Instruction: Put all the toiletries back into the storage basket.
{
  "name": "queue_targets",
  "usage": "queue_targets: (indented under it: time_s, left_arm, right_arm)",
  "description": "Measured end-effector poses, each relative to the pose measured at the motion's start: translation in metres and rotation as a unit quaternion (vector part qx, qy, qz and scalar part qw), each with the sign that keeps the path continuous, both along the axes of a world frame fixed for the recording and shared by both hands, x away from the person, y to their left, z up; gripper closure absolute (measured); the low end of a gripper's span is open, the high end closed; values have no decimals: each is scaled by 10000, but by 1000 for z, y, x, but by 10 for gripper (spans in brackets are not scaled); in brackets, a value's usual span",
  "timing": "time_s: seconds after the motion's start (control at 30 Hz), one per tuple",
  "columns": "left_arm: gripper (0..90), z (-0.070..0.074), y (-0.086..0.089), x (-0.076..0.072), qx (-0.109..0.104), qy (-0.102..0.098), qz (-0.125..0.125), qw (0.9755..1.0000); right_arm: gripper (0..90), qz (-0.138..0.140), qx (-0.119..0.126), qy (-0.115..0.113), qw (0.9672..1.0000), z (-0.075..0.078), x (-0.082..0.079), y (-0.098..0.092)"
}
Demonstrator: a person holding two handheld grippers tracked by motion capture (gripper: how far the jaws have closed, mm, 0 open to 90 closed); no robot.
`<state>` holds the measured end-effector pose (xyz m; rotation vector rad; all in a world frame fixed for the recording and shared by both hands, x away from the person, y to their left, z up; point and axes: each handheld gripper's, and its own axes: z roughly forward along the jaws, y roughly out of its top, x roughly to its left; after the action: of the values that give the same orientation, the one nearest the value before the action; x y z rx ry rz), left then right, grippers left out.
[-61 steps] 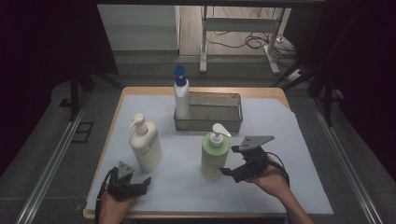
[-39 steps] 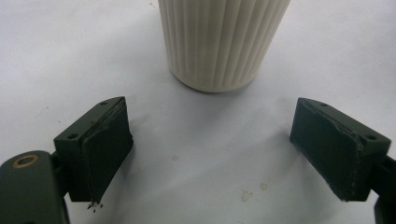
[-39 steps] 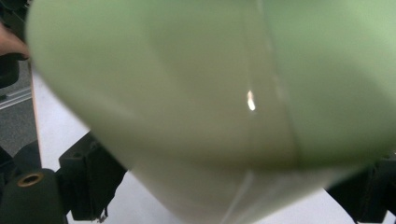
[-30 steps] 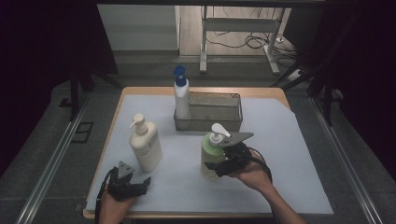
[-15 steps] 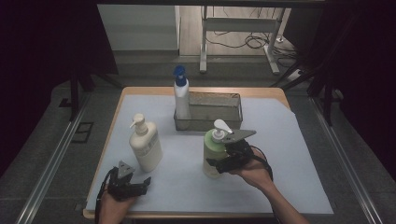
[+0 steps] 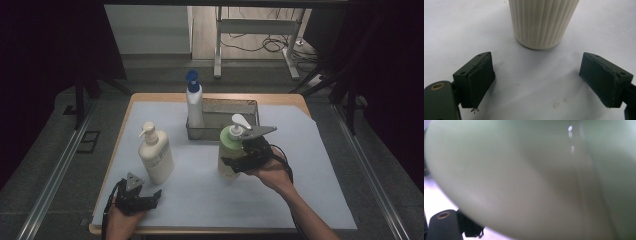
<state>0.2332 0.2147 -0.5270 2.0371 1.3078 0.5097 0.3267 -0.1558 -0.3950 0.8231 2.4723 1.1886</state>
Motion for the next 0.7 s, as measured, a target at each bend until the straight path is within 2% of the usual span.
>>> queue_targets:
  time_s: [0.7]
  left_arm:
    - [121,0,0,0,-6,2,-4,10000]
  right_arm:
    - [115,-274,5,-130,9995,39,30,15]
